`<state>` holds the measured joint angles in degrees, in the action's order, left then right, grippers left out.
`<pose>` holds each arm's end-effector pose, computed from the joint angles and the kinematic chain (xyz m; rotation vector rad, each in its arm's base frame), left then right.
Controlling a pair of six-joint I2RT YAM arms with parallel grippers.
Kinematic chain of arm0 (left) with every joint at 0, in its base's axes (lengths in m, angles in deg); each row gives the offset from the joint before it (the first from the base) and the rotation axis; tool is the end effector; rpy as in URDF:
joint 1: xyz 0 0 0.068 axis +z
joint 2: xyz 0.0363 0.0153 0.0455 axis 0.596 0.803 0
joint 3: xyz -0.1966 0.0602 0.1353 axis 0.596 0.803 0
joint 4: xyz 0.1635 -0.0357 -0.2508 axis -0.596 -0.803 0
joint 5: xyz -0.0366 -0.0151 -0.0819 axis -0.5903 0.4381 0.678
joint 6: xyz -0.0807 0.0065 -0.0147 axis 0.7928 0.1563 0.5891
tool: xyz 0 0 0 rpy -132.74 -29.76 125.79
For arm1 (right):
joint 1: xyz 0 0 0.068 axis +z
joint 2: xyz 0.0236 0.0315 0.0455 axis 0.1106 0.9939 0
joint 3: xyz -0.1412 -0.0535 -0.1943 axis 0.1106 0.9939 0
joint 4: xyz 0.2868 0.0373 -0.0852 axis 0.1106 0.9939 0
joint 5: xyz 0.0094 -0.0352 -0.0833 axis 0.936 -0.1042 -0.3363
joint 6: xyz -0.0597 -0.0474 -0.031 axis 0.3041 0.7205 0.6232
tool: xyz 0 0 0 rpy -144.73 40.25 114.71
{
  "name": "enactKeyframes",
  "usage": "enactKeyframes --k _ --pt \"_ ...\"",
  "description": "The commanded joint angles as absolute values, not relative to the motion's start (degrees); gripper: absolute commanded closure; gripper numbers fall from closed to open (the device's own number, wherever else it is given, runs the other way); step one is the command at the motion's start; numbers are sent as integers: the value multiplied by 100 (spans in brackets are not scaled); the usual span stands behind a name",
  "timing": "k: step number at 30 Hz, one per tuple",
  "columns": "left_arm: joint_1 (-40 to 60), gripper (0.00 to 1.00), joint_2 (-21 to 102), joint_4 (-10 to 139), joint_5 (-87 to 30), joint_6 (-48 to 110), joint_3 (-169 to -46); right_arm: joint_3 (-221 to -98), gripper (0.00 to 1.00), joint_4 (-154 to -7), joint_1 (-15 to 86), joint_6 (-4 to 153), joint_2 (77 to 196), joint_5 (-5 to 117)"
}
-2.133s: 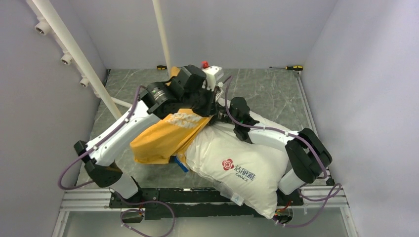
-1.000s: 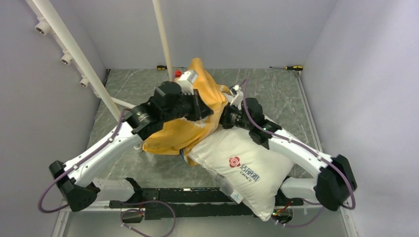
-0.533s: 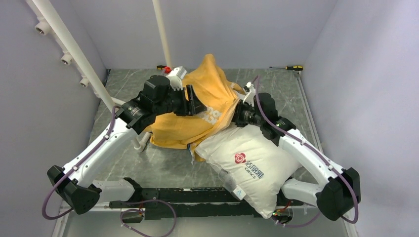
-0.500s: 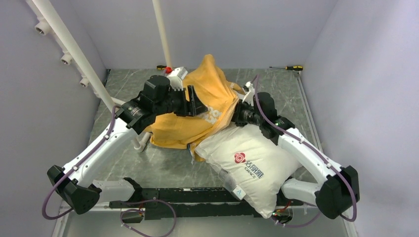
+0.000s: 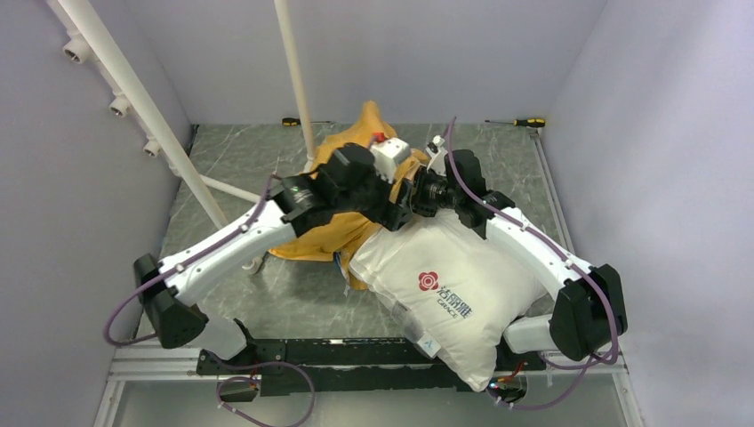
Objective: Put the pillow into the pillowcase
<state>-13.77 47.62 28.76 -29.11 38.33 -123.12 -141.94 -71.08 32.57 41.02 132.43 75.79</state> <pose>0.2465 -0.3125 0.3637 0.6694 2.0783 -0.8605 0.3253 0.1967 0.2393 -0.0447 2.2439 1.1658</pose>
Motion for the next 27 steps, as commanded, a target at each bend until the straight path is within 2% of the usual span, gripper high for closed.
enactKeyframes --k 1,4,5,6,8,9,14,22,27 --pt "-1765 21 5260 2543 -4647 3171 -12566 -14475 2 -7138 3206 4030 13125 7916" --pt "-1988 28 5652 2192 -5775 3043 -12739 -14504 2 -7060 3180 4042 13096 7923" --pt "-2042 35 5779 2105 -6115 3094 -12824 -14517 2 -7044 3166 4045 13087 7920" --pt "-2053 49 5860 1979 -6355 3155 -12930 -14532 2 -7004 3166 4060 13085 7905" --pt "-2055 90 5937 1759 -6534 3233 -13161 -14577 2 -6898 3154 4144 13103 7866" --pt "-2055 100 5901 1753 -6480 3221 -13228 -14599 2 -6815 3149 4212 13115 7826" --pt "-1865 100 5529 1604 -5952 3324 -13546 -14653 0 -6280 3080 4789 13364 7829" --pt "-611 100 4575 2031 -3816 4061 -13237 -14434 0 -6122 3050 5592 13242 8346" --pt "-156 100 4495 2097 -2940 4479 -13400 -14166 0 -6408 3052 6062 12828 9003"
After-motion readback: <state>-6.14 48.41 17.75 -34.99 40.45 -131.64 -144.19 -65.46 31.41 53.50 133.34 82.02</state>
